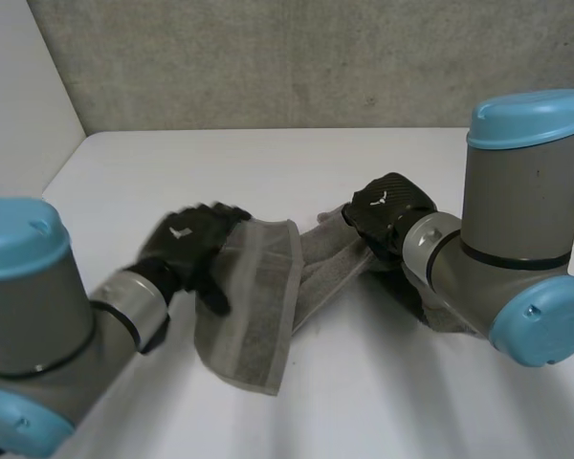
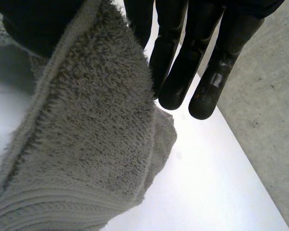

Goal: Fold the towel.

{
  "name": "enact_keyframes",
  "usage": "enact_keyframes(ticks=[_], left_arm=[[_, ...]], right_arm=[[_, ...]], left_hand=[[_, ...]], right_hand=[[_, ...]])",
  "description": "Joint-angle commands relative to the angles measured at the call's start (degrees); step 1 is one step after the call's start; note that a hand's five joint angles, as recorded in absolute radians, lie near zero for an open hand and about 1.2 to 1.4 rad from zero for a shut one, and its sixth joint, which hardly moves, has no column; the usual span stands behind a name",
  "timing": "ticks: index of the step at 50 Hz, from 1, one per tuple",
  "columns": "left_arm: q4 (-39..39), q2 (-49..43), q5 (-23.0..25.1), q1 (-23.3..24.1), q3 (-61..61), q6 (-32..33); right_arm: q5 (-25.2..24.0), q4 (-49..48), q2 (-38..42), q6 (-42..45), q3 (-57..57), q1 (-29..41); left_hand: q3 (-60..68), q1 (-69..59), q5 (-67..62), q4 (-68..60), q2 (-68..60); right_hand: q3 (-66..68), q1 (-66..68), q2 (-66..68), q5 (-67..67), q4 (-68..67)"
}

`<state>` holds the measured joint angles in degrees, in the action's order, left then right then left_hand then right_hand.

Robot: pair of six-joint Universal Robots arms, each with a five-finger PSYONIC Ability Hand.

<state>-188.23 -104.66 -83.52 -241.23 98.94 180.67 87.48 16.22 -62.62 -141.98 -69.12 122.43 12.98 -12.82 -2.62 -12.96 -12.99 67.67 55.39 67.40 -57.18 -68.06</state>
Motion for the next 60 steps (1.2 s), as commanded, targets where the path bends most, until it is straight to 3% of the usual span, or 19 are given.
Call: enact_keyframes(ticks=[1, 3, 9, 14, 19, 28, 30, 35, 39, 42, 44, 46, 50, 55, 57, 58, 60], left_arm=[[-1.4, -3.9, 0.9, 3.7, -0.1, 5.0], [-1.5, -5.7, 0.7, 5.6, -1.7, 8.3], [-1.4, -7.8, -0.2, 9.7, -4.7, 6.5], [-0.8, -10.5, -5.8, 14.0, -8.6, -5.7], [0.6, -13.2, -10.7, 17.3, -11.7, -12.4], [4.9, -18.5, -15.2, 19.7, -16.1, -19.2], [5.2, -20.6, -18.1, 19.7, -18.0, -21.5], [5.5, -23.6, -21.2, 19.7, -20.2, -22.7], [5.4, -25.7, -21.8, 19.7, -21.1, -22.8], [5.2, -27.1, -22.1, 19.7, -21.8, -22.8], [4.8, -27.2, -24.0, 19.7, -21.4, -22.7], [4.3, -26.8, -25.8, 19.4, -21.3, -22.0], [4.3, -25.3, -28.3, 18.5, -21.7, -21.7], [4.3, -21.5, -27.8, 15.0, -21.0, -18.7], [4.2, -20.3, -26.5, 12.9, -22.1, -12.1], [4.2, -20.3, -26.5, 12.9, -22.1, -12.1], [3.3, -20.1, -24.4, 10.8, -25.3, -4.8]], right_arm=[[-0.2, 0.0, -1.0, -0.9, -3.0, 0.0], [-0.2, -0.2, -1.4, -3.1, -3.9, 0.0], [-0.2, -0.9, -2.3, -10.7, -5.8, 0.0], [-0.3, -2.8, -3.7, -14.9, -8.0, 0.1], [-0.2, -4.8, -5.5, -15.8, -10.2, 0.1], [-0.1, -6.2, -6.4, -16.0, -11.7, 0.1], [-0.1, -6.2, -6.9, -16.5, -12.0, 0.1], [-0.2, -6.2, -7.9, -19.0, -12.6, 0.1], [-0.2, -6.2, -8.7, -20.2, -12.9, 0.1], [-0.3, -6.3, -9.3, -20.2, -13.3, 0.2], [-0.2, -6.3, -9.2, -19.2, -13.7, 0.0], [-0.3, -5.9, -9.0, -18.6, -13.6, -0.1], [-0.3, -4.7, -7.8, -14.7, -14.1, -0.2], [0.2, -0.9, -0.5, 1.6, -12.2, -0.7], [0.3, -0.9, 0.8, 4.1, -9.8, -0.5], [0.3, -0.9, 0.8, 4.1, -9.8, -0.5], [2.2, -2.3, 3.4, 4.3, -1.9, -0.7]], left_hand=[[3.5, -3.6, -3.8, -3.5, -3.5], [6.3, -6.5, -6.7, -6.3, -6.3], [8.5, -8.7, -8.9, -8.5, -8.5], [10.5, -10.7, -10.9, -10.5, -10.5], [12.2, -12.4, -12.6, -12.2, -12.2], [12.0, -12.2, -12.4, -12.1, -12.0], [12.2, -12.4, -12.6, -12.2, -12.2], [12.7, -12.9, -13.1, -12.7, -12.7], [14.6, -14.7, -14.9, -14.6, -14.6], [24.8, -25.0, -25.2, -24.8, -24.8], [58.6, -58.8, -59.0, -58.7, -58.6], [64.0, -64.1, -64.3, -64.0, -64.0], [67.0, -67.2, -67.4, -67.0, -67.0], [67.0, -67.2, -67.4, -67.0, -67.0], [67.0, -67.2, -67.4, -67.0, -67.0], [67.0, -67.2, -67.4, -67.0, -67.0], [67.0, -67.2, -67.4, -67.0, -67.0]], right_hand=[[12.3, 24.6, 12.6, -12.8, -11.9], [12.3, 24.6, 12.6, -12.8, -11.9], [12.3, 24.6, 12.6, -12.8, -11.9], [12.3, 24.6, 12.6, -12.8, -11.9], [12.3, 24.6, 12.6, -12.8, -11.9], [12.3, 24.6, 12.6, -12.8, -11.9], [12.3, 24.6, 12.6, -12.8, -11.9], [12.3, 24.6, 12.6, -12.8, -11.9], [12.3, 24.6, 12.6, -12.8, -11.9], [12.3, 24.6, 12.6, -12.8, -11.9], [12.3, 24.6, 12.6, -12.8, -11.9], [12.3, 24.6, 12.6, -12.8, -11.9], [12.3, 24.6, 12.6, -12.8, -11.9], [12.3, 24.6, 12.6, -12.8, -11.9], [12.3, 24.6, 12.6, -12.8, -11.9], [12.3, 24.6, 12.6, -12.8, -11.9], [12.3, 24.6, 12.6, -12.8, -11.9]])
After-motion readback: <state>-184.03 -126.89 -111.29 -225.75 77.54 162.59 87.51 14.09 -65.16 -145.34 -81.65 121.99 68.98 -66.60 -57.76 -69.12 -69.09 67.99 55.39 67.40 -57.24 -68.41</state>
